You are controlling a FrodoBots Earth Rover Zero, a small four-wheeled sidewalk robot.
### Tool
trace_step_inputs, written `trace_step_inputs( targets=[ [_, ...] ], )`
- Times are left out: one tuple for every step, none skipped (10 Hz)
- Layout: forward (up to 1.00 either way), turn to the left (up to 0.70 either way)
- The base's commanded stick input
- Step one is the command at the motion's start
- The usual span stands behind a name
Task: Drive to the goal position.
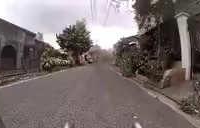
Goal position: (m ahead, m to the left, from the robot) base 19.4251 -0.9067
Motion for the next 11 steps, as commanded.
trace_step_inputs(
  targets=[
    [0.7, 0.0],
    [0.7, 0.0],
    [0.7, 0.0],
    [0.7, 0.01],
    [0.7, 0.06],
    [0.7, 0.12],
    [0.7, 0.14],
    [0.7, 0.14],
    [0.7, 0.14],
    [0.7, 0.14],
    [0.7, 0.14]
  ],
)
